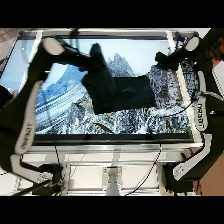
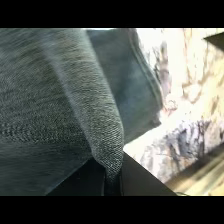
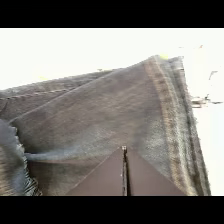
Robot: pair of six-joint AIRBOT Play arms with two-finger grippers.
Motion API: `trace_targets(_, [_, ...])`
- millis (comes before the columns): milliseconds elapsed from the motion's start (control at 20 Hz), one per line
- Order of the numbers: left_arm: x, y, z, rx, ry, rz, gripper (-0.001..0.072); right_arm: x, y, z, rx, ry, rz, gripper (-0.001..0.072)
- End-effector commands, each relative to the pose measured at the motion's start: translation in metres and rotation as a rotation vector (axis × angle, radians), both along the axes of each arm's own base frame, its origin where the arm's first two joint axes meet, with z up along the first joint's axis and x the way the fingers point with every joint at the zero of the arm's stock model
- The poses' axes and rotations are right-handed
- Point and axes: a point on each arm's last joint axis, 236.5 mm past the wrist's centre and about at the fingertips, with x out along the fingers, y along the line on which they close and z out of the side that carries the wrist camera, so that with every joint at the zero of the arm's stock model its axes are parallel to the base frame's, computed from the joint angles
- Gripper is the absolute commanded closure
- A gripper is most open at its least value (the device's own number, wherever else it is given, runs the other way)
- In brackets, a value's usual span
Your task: Fold the clothes and pants, and hang the long-sleeved shirts on hangers.
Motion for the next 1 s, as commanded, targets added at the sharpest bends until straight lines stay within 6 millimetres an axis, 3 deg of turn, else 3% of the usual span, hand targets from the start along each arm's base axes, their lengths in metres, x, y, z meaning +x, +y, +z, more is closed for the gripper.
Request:
trace_targets(0, [-0.001, -0.079, -0.035, -0.037, 0.071, -0.007, 0.0692, -0.004, -0.018, 0.003, 0.018, 0.012, -0.016, 0.0699])
trace_targets(100, [-0.004, -0.124, -0.058, -0.111, 0.097, -0.006, 0.0691, 0.000, -0.013, 0.010, 0.069, -0.011, -0.022, 0.0698])
trace_targets(200, [-0.004, -0.174, -0.065, -0.285, 0.132, 0.032, 0.0688, 0.002, -0.004, 0.016, 0.123, -0.019, -0.020, 0.0693])
trace_targets(250, [0.000, -0.198, -0.060, -0.407, 0.141, 0.069, 0.0616, 0.002, -0.003, 0.019, 0.148, -0.023, -0.022, 0.0677])
trace_targets(300, [0.002, -0.217, -0.054, -0.501, 0.130, 0.086, 0.0463, 0.002, 0.000, 0.025, 0.182, -0.029, -0.023, 0.0657])
trace_targets(350, [0.001, -0.232, -0.052, -0.573, 0.117, 0.090, 0.0406, 0.002, 0.003, 0.032, 0.222, -0.038, -0.024, 0.0620])
trace_targets(500, [-0.018, -0.260, -0.055, -0.663, 0.107, 0.037, 0.0404, 0.003, -0.013, 0.051, 0.276, -0.076, -0.059, 0.0604])
trace_targets(650, [-0.012, -0.254, -0.044, -0.683, 0.099, 0.047, 0.0433, -0.001, -0.034, 0.058, 0.326, -0.072, -0.094, 0.0604])
trace_targets(750, [0.001, -0.235, -0.023, -0.693, 0.051, 0.026, 0.0684, -0.003, -0.046, 0.058, 0.323, -0.076, -0.098, 0.0610])
trace_targets(800, [0.006, -0.223, -0.008, -0.691, -0.003, -0.006, 0.0688, -0.003, -0.051, 0.058, 0.311, -0.091, -0.082, 0.0702])
trace_targets(950, [0.022, -0.177, 0.047, -0.670, -0.148, -0.050, 0.0691, -0.003, -0.047, 0.061, 0.349, -0.143, 0.003, 0.0701])
